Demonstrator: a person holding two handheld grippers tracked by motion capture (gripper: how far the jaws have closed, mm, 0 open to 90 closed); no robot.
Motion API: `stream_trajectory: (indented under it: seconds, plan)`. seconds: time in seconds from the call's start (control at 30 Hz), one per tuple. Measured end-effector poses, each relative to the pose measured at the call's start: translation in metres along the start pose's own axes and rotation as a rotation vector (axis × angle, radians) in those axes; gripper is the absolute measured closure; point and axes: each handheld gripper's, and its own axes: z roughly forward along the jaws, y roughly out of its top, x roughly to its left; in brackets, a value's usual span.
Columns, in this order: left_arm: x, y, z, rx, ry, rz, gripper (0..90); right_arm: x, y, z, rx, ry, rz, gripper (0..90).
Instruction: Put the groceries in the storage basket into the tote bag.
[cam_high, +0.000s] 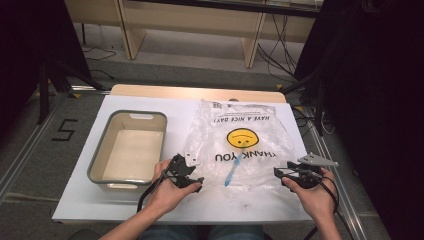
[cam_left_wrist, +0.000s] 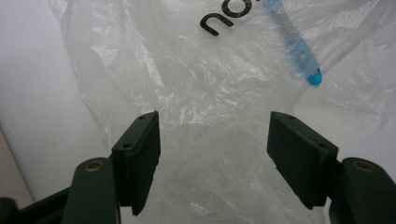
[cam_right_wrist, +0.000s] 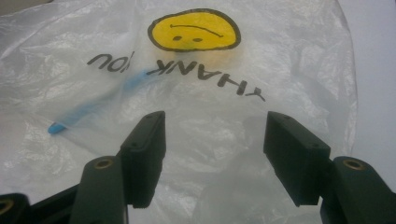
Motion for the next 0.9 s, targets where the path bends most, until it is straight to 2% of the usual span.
stream_trajectory:
  seconds: [0.1, 0.23, 0.47, 0.9]
  plan:
    - [0.0012, -0.0013, 0.0002, 0.004, 0.001, 0.001, 34.0, -0.0012, -0.0037, -0.0015, 0.003, -0.018, 0.005, 39.2]
    - [0.0019, -0.0023, 0.0007, 0.001, 0.000, -0.003, 33.4, -0.0025, -0.0070, -0.0008, 0.017, -0.022, 0.016, 38.5]
    - [0.0019, -0.0021, -0.0012, -0.006, -0.002, -0.007, 33.1, -0.0028, -0.0065, -0.0006, 0.009, -0.030, 0.026, 37.9]
    - [0.0023, -0.0004, -0.0065, -0.012, 0.011, -0.003, 31.7, -0.0017, -0.0070, -0.0009, 0.014, -0.029, 0.019, 37.3]
